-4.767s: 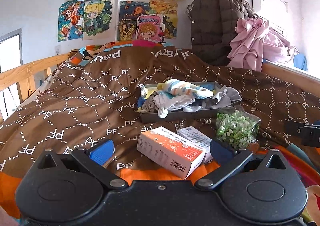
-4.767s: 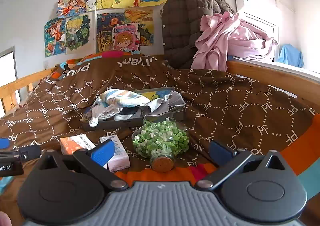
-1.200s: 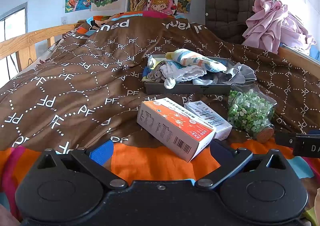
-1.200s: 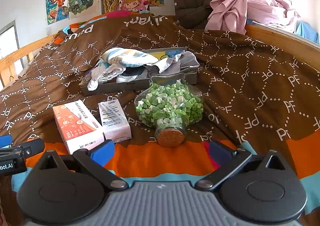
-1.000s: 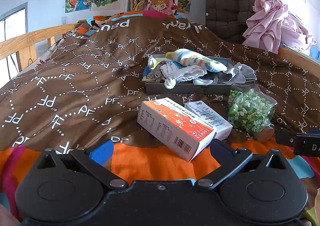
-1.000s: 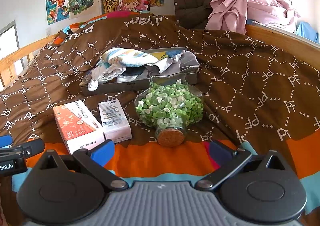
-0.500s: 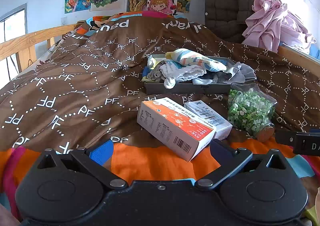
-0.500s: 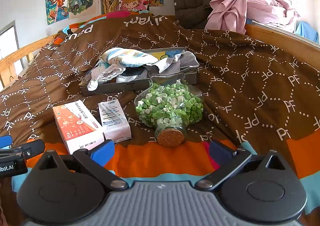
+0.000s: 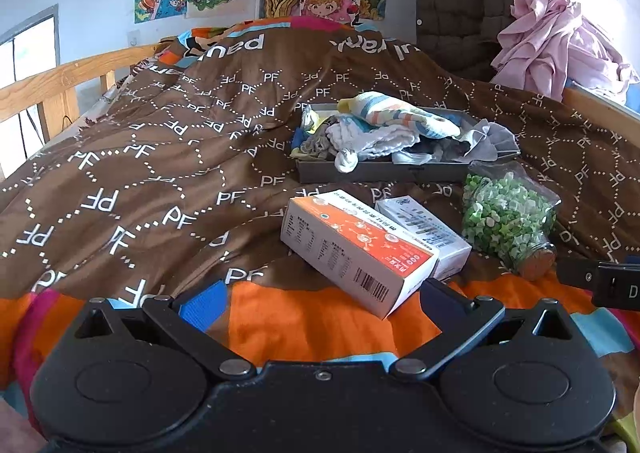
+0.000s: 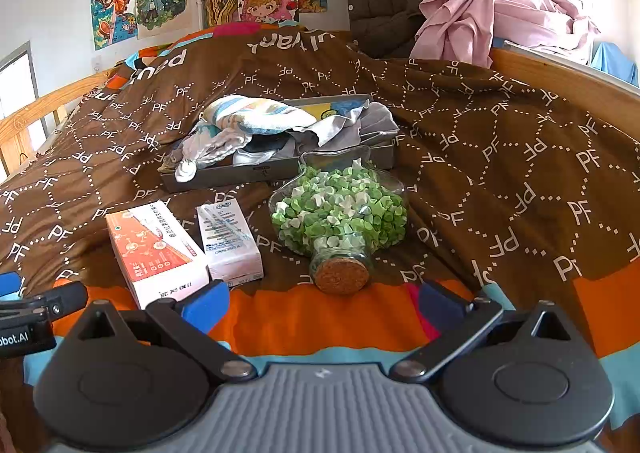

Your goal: Organize soft objects

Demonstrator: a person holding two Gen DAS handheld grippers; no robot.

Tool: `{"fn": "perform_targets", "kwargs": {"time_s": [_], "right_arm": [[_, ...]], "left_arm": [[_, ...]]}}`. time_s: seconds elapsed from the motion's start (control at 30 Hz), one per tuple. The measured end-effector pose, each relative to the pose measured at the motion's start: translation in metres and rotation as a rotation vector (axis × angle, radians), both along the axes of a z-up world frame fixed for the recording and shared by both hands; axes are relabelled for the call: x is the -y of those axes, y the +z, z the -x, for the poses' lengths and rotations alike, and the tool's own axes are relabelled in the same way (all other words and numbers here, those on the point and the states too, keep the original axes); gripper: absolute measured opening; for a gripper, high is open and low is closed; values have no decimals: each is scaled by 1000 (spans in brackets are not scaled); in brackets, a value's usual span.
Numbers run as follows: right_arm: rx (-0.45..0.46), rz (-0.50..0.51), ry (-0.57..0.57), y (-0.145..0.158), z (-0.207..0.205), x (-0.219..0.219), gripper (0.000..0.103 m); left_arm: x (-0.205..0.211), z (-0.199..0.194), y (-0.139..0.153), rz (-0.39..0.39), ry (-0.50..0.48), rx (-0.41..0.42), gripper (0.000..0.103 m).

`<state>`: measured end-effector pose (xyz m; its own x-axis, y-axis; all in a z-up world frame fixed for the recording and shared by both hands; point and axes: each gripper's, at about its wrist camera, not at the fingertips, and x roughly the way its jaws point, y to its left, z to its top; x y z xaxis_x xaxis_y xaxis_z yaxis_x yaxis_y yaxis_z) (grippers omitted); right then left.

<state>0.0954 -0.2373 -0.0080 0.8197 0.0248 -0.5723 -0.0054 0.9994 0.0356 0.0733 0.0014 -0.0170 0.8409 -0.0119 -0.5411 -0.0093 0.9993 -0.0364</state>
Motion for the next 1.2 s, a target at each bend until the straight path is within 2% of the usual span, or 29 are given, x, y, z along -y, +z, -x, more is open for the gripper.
{"fn": "perform_targets", "kwargs": {"time_s": [1.2], "right_arm": [[-11, -3, 0, -5, 2, -6, 103]], "left_arm": [[6, 2, -1, -29, -10, 0, 102]]}}
